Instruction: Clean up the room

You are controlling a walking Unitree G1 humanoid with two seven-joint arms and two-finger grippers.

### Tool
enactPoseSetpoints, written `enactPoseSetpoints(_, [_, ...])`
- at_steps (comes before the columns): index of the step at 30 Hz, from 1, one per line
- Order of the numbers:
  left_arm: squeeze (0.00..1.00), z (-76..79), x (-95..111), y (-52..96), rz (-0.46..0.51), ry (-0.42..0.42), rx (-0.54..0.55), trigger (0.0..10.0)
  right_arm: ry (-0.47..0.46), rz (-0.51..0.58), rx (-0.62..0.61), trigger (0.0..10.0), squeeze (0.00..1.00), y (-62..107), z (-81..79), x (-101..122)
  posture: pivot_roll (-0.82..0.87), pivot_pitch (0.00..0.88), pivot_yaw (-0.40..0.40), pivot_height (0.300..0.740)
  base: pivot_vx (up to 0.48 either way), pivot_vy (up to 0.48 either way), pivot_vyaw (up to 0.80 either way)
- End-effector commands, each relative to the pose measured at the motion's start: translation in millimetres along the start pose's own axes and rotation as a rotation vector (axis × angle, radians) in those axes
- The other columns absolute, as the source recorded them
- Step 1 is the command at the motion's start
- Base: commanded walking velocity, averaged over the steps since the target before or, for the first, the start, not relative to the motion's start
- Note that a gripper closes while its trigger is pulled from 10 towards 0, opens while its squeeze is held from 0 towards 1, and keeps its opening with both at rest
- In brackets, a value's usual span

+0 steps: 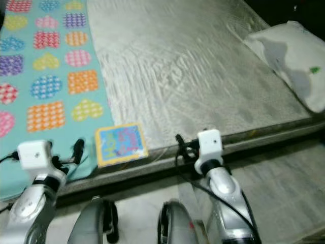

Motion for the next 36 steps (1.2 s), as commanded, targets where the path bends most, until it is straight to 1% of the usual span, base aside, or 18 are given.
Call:
enactPoseSetpoints(1, [0.0, -1.6, 0.0, -1.5, -0.006, -0.014, -0.005, 10.0, -0.004, -0.006, 0.008, 10.0, 0.0, 1.3, -1.7, -2.7, -0.07, 0.265, -0.084, 0.66, 0.259, 0.0, 0.0])
enactPoseSetpoints(13, [0.0, -1.0, -0.4, -2.0, -0.002, -0.011, -0.005, 10.0, 0.031, -0.001, 0.017, 10.0, 0.0, -1.3, -2.3, -1.8, -0.07, 0.271, -0.087, 0.66, 0.26, 0.0, 0.03])
enactPoseSetpoints(16, [0.0, -1.1, -0.3, -2.3, -0.003, -0.012, -0.006, 10.0, 0.029, -0.001, 0.019, 10.0, 0.0, -1.4, -2.7, -2.3, -0.07, 0.273, -0.087, 0.66, 0.26, 0.0, 0.52])
enactPoseSetpoints(24, [0.0, -0.8, -0.2, -3.0, -0.004, -0.013, -0.009, 10.0, -0.001, -0.001, 0.011, 10.0, 0.0, -1.5, -2.0, -3.3, -0.07, 0.28, -0.084, 0.66, 0.266, 0.0, 0.0])
enactPoseSetpoints(30, [0.0, -0.9, -0.6, -3.5, -0.005, -0.007, -0.013, 10.0, -0.001, -0.002, 0.009, 10.0, 0.0, -1.6, -1.9, -3.9, -0.07, 0.281, -0.085, 0.66, 0.085, 0.0, 0.0])
enactPoseSetpoints(36, [0.0, 1.5, 0.7, -5.0, 0.0, -0.006, -0.028, 10.0, 0.005, -0.001, 0.01, 10.0, 0.0, -3.1, -1.7, -3.4, -0.07, 0.289, -0.085, 0.66, 0.294, 0.0, 0.0])
Point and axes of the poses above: a point about 5 cm out from each wrist's last joint towards the gripper, its own y axis pointing back from the gripper into the wrist, its own x axis along the axis of the wrist's last joint, z = x × y, the point moved 2 cm from there along -y, pointing out of the wrist towards the gripper, and after that the axes turned 2 degrees about -y, right-handed, at the moved point
